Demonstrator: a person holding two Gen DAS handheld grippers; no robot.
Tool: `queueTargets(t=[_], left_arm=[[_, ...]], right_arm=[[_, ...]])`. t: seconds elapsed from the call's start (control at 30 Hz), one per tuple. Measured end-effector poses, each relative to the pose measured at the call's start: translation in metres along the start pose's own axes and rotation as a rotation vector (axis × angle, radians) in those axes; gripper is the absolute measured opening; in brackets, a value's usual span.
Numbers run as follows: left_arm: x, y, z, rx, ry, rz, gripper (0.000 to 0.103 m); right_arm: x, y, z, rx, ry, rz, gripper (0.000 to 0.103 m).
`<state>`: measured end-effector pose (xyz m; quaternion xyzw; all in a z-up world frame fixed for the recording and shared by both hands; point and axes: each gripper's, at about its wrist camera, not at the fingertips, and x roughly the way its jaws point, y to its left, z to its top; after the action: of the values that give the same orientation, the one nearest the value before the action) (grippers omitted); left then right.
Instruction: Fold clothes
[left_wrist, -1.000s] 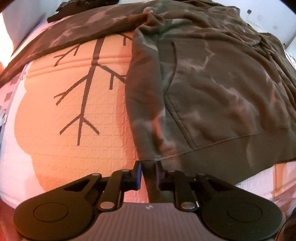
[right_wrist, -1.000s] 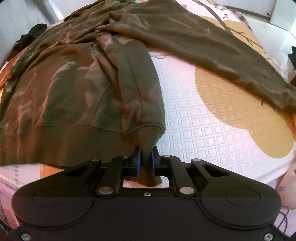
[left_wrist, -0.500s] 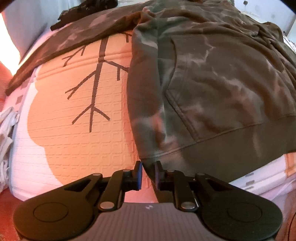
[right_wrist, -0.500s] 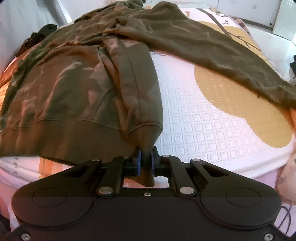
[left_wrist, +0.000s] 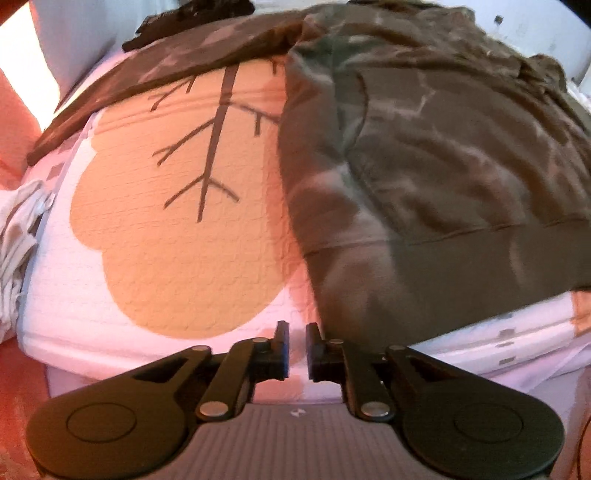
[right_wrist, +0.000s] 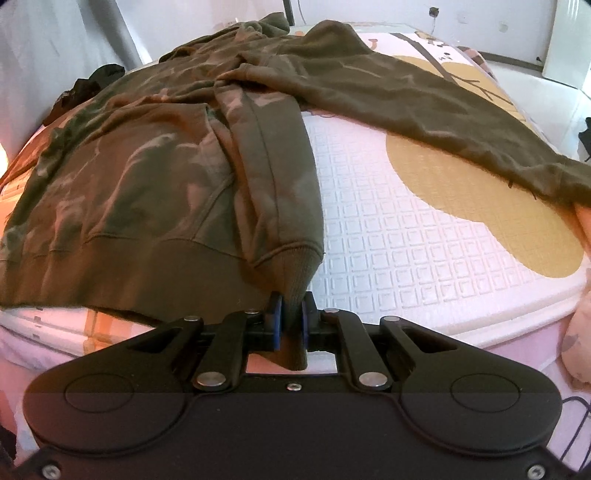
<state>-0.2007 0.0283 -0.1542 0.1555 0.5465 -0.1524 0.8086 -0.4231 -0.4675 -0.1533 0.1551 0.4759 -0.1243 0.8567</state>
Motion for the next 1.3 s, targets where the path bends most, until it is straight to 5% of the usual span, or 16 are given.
queueTargets(t=[0.17,0.23,0.3,0.77,0.87,1.3], left_arm=[[-0.010,-0.008,0.009,0.028,-0.067,0.032,0.051],[-0.013,-0.009,0.011,0.027,-0.090,0.032,0.062],[-0.013,-0.011,0.015,0.026,-0.104,0.032,0.064],[0.007,-0.027,0.025,0.007,-0.144,0.001,0.074],[0.015,-0.029,0.025,-0.004,-0.126,-0.014,0.076],[0.031,-0.032,0.024,-0.044,-0.135,-0.078,0.079]], right_arm=[[-0.003,0.001,0.002,0.007,-0.019,0.001,0.015],[-0.004,0.000,0.003,0.021,-0.032,-0.009,0.029],[-0.007,-0.001,0.005,0.036,-0.053,-0.015,0.039],[0.017,-0.007,0.010,0.074,-0.110,-0.006,0.050],[0.021,-0.004,0.008,0.073,-0.116,0.004,0.059],[0.035,0.012,-0.004,0.004,-0.192,-0.051,0.056]])
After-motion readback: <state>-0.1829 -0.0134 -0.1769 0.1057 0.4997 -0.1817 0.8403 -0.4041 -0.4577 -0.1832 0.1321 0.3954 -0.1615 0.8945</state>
